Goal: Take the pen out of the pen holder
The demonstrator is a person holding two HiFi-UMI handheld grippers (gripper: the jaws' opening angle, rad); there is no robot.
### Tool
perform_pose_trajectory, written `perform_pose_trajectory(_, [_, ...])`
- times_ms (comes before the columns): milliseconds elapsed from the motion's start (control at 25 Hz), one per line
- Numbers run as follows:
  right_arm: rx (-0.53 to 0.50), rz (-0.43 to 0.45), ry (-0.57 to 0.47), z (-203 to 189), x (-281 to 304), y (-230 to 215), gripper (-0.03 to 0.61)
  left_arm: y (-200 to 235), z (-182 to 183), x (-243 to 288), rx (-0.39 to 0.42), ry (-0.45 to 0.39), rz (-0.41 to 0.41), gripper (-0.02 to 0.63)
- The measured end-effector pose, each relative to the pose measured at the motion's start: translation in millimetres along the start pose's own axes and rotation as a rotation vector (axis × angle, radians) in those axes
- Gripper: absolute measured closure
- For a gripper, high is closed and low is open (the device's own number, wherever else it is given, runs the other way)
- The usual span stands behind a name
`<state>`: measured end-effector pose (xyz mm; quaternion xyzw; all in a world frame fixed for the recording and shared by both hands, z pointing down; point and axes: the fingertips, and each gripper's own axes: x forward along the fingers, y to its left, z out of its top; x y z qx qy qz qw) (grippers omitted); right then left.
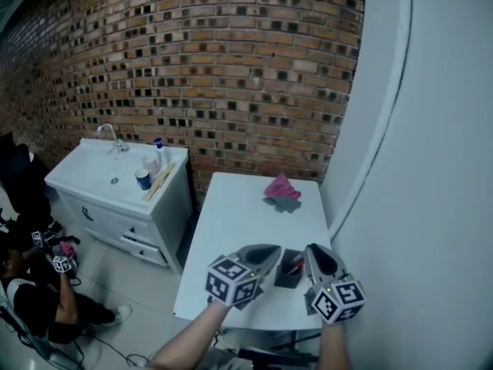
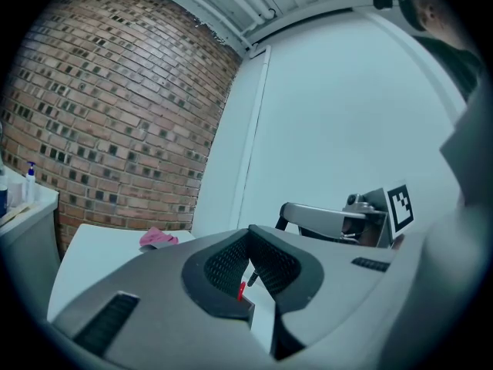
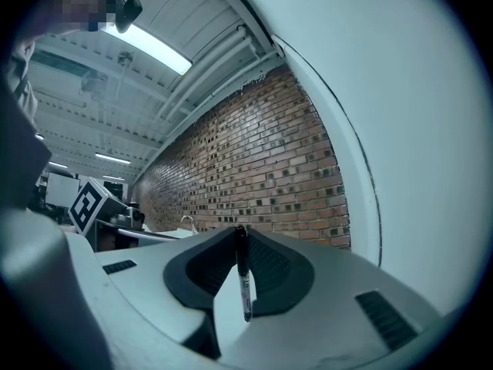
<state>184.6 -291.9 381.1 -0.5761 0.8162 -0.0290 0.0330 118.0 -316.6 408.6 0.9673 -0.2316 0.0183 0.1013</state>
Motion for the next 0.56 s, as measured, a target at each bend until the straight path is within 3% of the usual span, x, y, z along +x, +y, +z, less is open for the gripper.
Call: perform_pose_trajectory(560, [0.000,0.000,0.007,0.9,-4.5,0.9,0.526,-5.1,-2.3,1.7,0.002,0.010,-0.008,0.614])
